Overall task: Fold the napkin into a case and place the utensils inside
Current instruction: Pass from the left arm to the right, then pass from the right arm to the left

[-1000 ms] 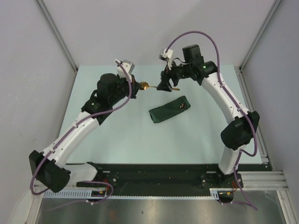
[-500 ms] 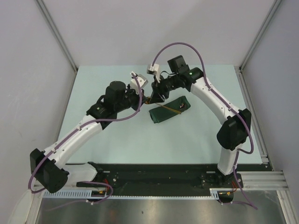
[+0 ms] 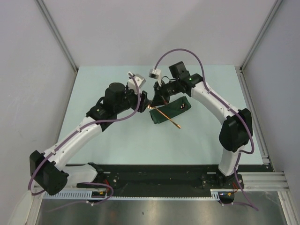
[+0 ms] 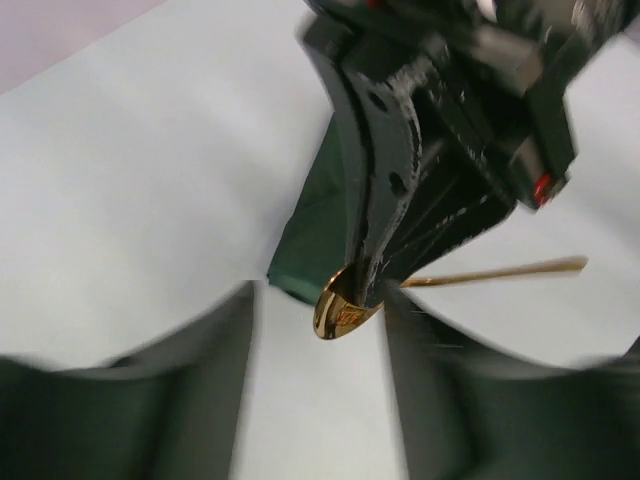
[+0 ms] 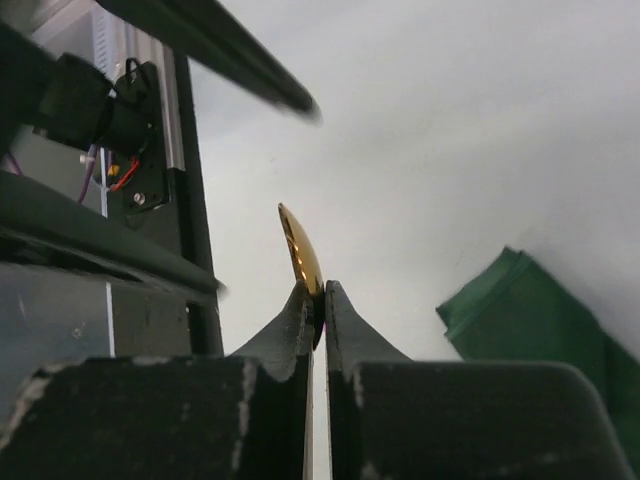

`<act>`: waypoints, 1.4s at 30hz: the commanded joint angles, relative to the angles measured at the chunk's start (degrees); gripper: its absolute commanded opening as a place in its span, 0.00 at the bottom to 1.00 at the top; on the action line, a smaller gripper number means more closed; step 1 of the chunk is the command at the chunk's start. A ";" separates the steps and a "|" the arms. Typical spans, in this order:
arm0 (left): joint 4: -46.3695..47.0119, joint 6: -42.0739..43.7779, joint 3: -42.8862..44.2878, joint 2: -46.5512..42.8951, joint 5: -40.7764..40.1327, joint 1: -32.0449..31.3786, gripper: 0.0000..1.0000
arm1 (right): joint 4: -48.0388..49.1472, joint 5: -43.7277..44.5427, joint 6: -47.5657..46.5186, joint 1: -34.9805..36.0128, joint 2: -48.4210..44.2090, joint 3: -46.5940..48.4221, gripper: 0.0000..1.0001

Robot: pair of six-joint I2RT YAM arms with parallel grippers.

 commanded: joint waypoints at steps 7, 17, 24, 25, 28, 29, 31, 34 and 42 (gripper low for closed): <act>20.88 -30.55 -14.98 -9.60 -0.13 6.87 0.78 | 55.82 22.77 55.77 -9.94 -20.84 -36.09 0.00; 43.02 -46.82 -16.84 7.27 26.86 3.37 0.76 | 74.84 45.03 68.92 -9.60 -30.09 -52.81 0.00; 44.17 -48.66 -14.28 13.52 31.07 1.25 0.64 | 77.83 49.19 69.98 -7.31 -31.33 -54.84 0.00; 44.88 -49.28 -14.64 14.21 31.60 1.25 0.51 | 78.09 48.83 69.97 -7.23 -31.16 -54.76 0.00; 42.27 -48.06 -13.24 15.71 33.36 1.17 0.14 | 78.10 47.52 68.49 -7.40 -30.81 -54.50 0.04; 40.95 -47.45 -12.54 15.80 33.54 1.17 0.08 | 76.18 46.21 66.65 -7.57 -30.63 -53.88 0.08; 37.61 -45.08 -12.27 15.45 33.19 1.25 0.00 | 73.54 44.36 64.10 -8.62 -30.10 -51.86 0.13; 32.33 -41.30 -11.21 14.58 32.32 1.25 0.00 | 70.02 40.58 59.70 -10.90 -29.66 -49.49 0.24; 27.75 -37.34 -9.90 15.01 33.98 1.43 0.00 | 66.75 30.30 54.95 -15.75 -28.17 -46.93 0.21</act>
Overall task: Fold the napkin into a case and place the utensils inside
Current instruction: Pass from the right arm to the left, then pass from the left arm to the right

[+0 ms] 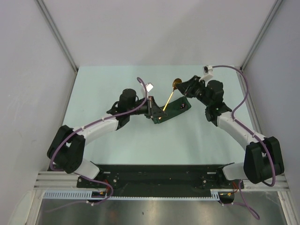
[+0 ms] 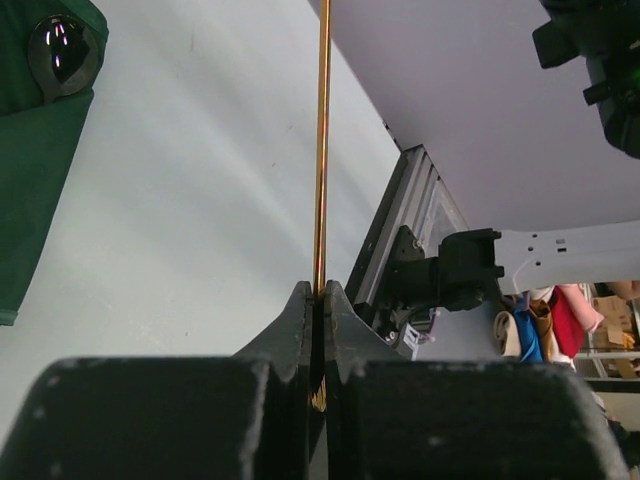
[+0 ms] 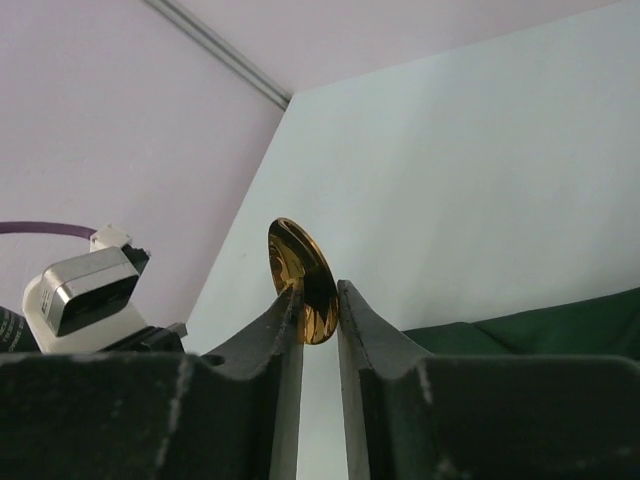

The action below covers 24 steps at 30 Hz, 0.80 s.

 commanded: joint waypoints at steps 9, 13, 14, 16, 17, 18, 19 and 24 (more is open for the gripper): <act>-8.79 6.35 4.35 0.75 5.49 0.47 0.00 | 1.10 -11.47 -7.75 -5.53 3.76 4.94 0.19; -11.95 7.93 6.19 1.98 4.98 0.82 0.00 | 1.10 -13.25 -9.69 -6.85 4.46 5.47 0.00; -13.27 7.67 7.24 2.59 3.40 1.17 0.01 | 1.01 -12.63 -9.43 -7.20 4.38 5.38 0.00; -13.46 6.01 7.42 2.86 -1.59 3.62 0.21 | -0.91 -8.87 -8.90 -8.51 4.29 5.30 0.00; -11.45 3.91 6.21 2.42 -2.32 4.50 0.16 | -0.48 -8.24 -8.46 -8.96 4.11 4.95 0.00; -8.56 3.54 5.93 2.77 -1.46 5.47 0.02 | 1.26 -8.58 -6.81 -9.66 4.29 3.38 0.00; -10.19 3.71 7.06 3.47 -0.67 5.48 0.00 | 4.76 -8.84 -6.09 -10.19 4.46 3.01 0.00; -16.45 5.74 16.30 8.48 -2.50 6.36 0.42 | 7.87 -2.53 -4.51 -10.28 2.98 0.29 0.00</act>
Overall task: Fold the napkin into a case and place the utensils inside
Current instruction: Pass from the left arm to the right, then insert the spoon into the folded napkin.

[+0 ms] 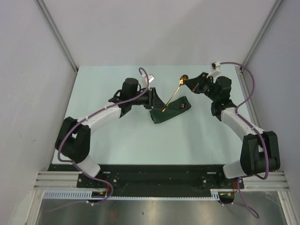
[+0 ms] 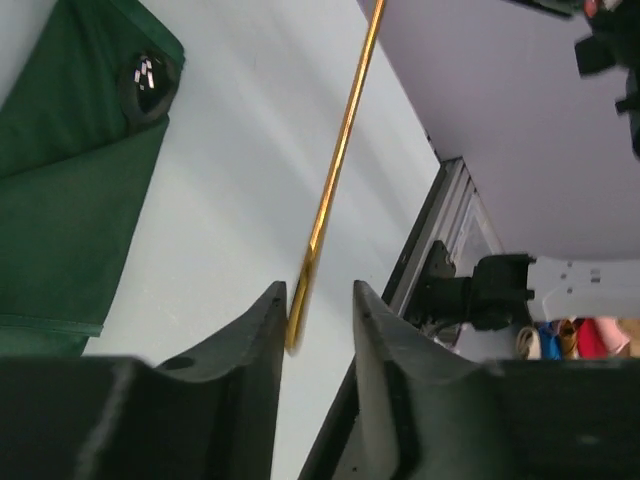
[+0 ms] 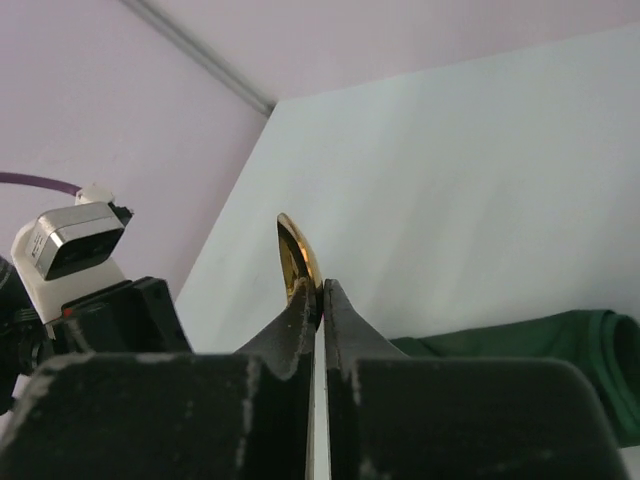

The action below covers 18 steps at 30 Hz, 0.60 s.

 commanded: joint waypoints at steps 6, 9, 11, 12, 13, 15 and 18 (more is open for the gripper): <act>-3.19 -7.46 3.55 5.75 -13.16 3.30 0.13 | 8.73 30.69 -2.52 0.35 -5.29 -8.79 0.00; -5.83 -8.34 4.95 8.84 -15.45 3.56 0.05 | 12.25 34.51 -4.37 0.79 -3.28 -9.86 0.00; -6.36 -8.51 5.31 11.12 -17.38 4.09 0.03 | 12.68 34.78 -4.28 0.44 -0.03 -8.28 0.00; -6.45 -8.51 5.57 11.91 -17.65 4.35 0.02 | 13.56 34.52 -4.19 0.01 1.20 -8.01 0.00; -6.80 -8.34 6.35 13.75 -17.66 4.62 0.01 | 14.26 34.17 -4.11 -0.26 2.17 -7.84 0.00; -7.67 -8.08 7.15 15.34 -17.66 5.32 0.00 | 15.58 33.73 -3.93 -0.79 4.72 -7.22 0.00; -8.29 -7.20 7.24 16.58 -18.53 5.85 0.00 | 16.64 30.84 -2.35 -2.63 8.24 -6.60 0.00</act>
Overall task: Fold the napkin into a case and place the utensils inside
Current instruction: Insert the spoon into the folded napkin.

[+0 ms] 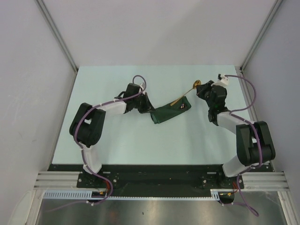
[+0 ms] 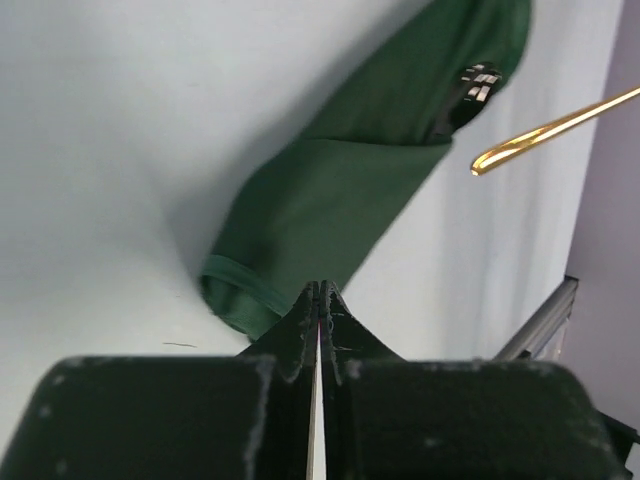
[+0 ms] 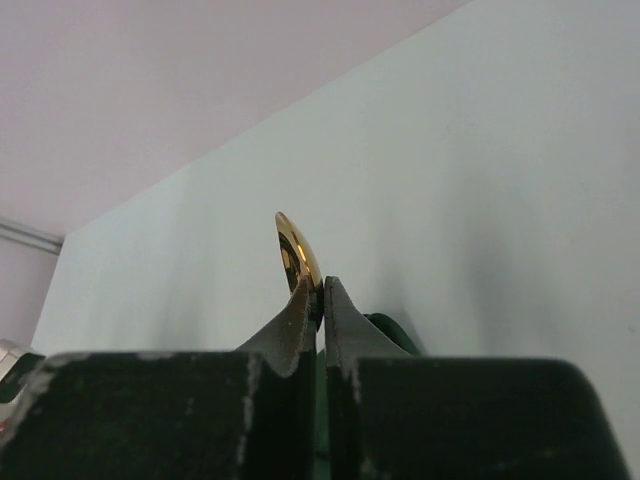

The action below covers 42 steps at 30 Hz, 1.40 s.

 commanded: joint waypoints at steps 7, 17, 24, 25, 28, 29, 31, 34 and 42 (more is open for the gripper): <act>-2.11 1.66 2.50 1.72 -4.19 1.85 0.00 | 8.96 -2.28 3.81 -4.15 7.98 2.93 0.00; -1.68 1.31 2.15 3.83 -4.54 1.94 0.00 | 9.93 -3.86 5.31 -4.07 11.41 3.72 0.00; -1.50 1.14 2.06 4.18 -4.10 1.94 0.00 | 9.75 -3.16 4.08 -2.49 12.91 3.89 0.00; -1.41 1.14 2.06 4.18 -4.01 1.94 0.00 | 9.58 -3.42 4.25 -2.49 13.26 3.98 0.00; -1.23 1.14 1.97 4.10 -4.01 1.94 0.00 | 9.14 -3.95 4.78 -2.40 13.87 4.07 0.00; -1.15 1.14 1.97 4.18 -4.01 1.94 0.00 | 8.97 -4.04 4.78 -2.22 13.96 3.98 0.00; -1.15 0.96 2.23 4.36 -3.84 1.94 0.00 | 9.31 -3.95 4.43 -1.87 14.05 3.63 0.00; -1.06 0.87 2.32 4.54 -3.57 1.94 0.00 | 9.32 -5.00 5.22 -1.96 14.84 3.72 0.00; -0.71 0.78 1.62 4.01 -3.75 1.85 0.00 | 9.76 -5.35 6.19 -1.25 14.84 2.75 0.00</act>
